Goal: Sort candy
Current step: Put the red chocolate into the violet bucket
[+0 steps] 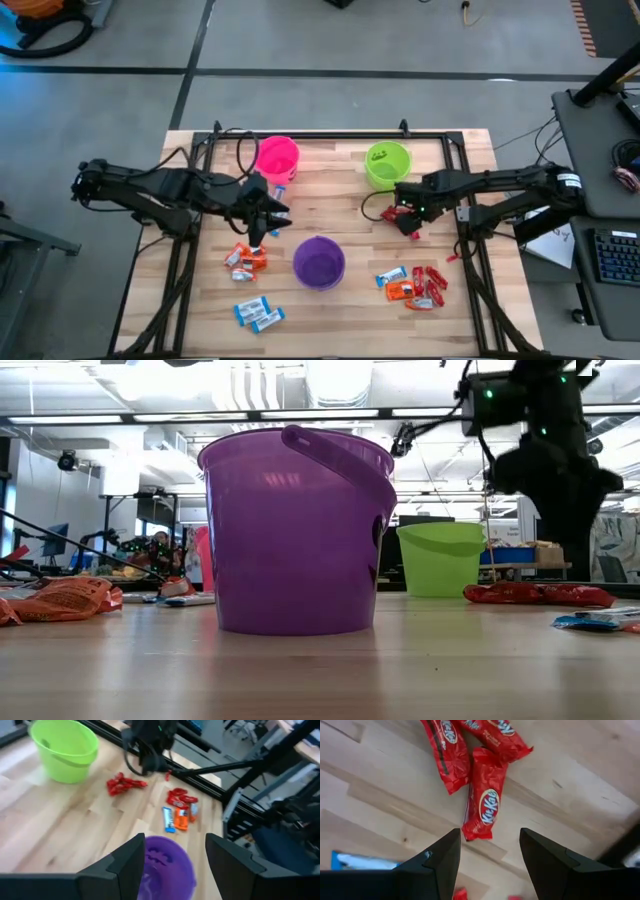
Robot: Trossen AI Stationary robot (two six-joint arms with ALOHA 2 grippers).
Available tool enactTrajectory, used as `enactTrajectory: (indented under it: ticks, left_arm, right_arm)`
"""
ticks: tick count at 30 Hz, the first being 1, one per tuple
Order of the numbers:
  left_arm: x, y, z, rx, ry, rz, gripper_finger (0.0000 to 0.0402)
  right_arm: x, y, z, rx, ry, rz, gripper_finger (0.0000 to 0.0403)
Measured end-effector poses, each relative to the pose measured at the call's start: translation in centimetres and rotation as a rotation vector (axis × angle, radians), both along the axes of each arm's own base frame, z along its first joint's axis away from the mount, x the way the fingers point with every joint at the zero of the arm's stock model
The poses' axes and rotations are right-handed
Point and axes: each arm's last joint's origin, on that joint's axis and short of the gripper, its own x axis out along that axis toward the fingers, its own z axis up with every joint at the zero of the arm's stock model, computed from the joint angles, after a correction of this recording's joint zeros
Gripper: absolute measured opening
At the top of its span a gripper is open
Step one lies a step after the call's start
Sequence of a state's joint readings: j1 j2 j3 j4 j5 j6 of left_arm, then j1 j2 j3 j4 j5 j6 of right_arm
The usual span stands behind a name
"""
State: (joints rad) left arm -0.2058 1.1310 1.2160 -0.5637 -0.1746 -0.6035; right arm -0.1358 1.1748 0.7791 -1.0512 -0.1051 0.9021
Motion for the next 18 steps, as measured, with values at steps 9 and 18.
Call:
enactTrajectory:
  ticks: [9, 18]
  left_arm:
    - [-0.6, 0.3, 0.1, 0.04, 0.008, 0.07, 0.0191]
    - [-0.6, 0.4, 0.1, 0.046, 0.005, 0.098, 0.0191]
  right_arm:
    - [-0.9, 1.0, -4.0, 0.001, -0.014, -0.008, 0.0196]
    - [-1.4, 1.5, -5.6, 0.001, -0.042, -0.006, 0.0137]
